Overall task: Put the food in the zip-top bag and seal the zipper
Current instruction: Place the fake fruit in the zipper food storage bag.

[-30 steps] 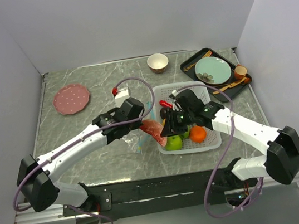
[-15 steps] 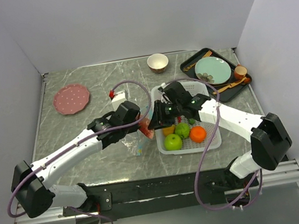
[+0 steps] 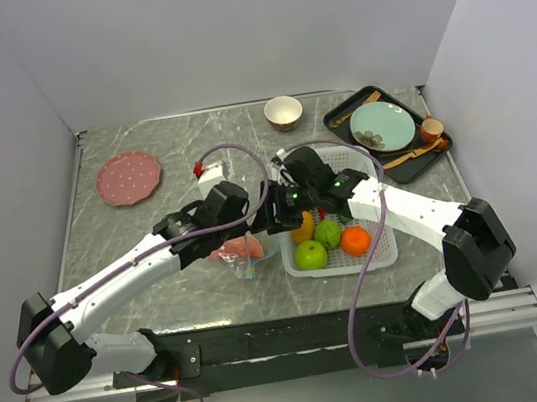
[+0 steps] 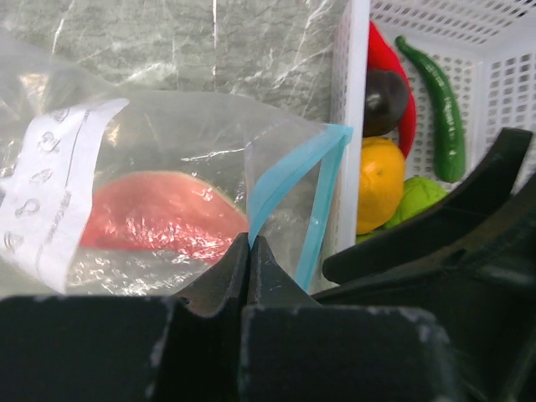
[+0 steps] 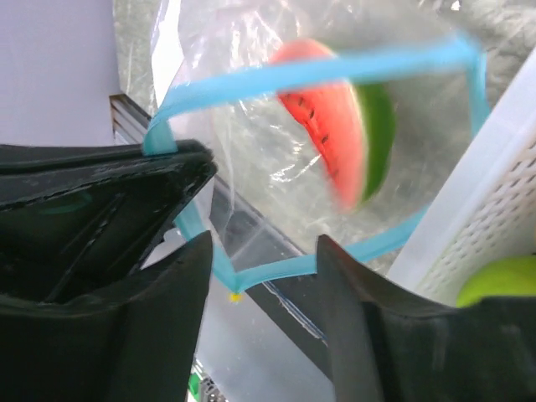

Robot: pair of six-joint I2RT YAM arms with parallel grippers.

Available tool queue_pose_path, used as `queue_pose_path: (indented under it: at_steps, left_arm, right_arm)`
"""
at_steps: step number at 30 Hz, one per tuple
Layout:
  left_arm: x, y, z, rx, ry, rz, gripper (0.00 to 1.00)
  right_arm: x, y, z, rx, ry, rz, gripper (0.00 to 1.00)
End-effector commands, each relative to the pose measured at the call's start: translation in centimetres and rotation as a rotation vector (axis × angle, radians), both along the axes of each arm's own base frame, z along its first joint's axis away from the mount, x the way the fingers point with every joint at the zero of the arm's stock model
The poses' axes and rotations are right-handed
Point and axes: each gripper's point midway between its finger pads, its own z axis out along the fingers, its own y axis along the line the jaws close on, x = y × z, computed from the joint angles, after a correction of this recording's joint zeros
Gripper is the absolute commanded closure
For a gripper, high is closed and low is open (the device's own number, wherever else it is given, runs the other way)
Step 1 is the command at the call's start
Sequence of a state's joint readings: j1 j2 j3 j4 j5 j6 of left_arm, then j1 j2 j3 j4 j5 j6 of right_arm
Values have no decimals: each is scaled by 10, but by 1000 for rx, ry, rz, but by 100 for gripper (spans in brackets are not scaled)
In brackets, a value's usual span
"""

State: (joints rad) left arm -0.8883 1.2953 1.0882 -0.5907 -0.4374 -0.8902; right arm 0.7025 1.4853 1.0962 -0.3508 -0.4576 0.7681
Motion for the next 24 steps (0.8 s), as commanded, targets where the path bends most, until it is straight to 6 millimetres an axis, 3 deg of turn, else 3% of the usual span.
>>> queue_pose_path:
  at_steps: [1,6,7,9,10,11,12,16,19,24]
  left_arm:
    - [2,3,40,-96,-78,28,99]
    - [1,27,54,-75,-120,109,99]
    - [1,32,60,-92,-123,141,99]
    - [-1,45,77,-120,-163,175,99]
    - [-1,51,76,-112,-181,178,97]
    - [2,55,77,-112,-198,180,95]
    - [4,58,80,-127,-214,181,95]
    - [7,61,53,-79,-124,174,99]
    - [8,50,39,-73,-82,144,99]
    - [9,37,32,-92,-59,102,99]
  right_arm:
    - [10,7,23,29,-91,8,37]
    - [26,-35,45,-54,-237,-156,23]
    - [37,-57,39,-121,-253,-246,22]
    - [40,-82,48,-149,-304,-338,13]
    - [40,-96,39,-184,-301,-374,10]
    - [43,-110,43,-204,-336,-421,8]
    - [43,-118,39,-225,-338,-437,7]
    - [35,-157,-3,-406,-222,-476,6]
    - [26,-168,-31,-488,-161,-469,6]
    - [17,-171,-51,-496,-125,-466,7]
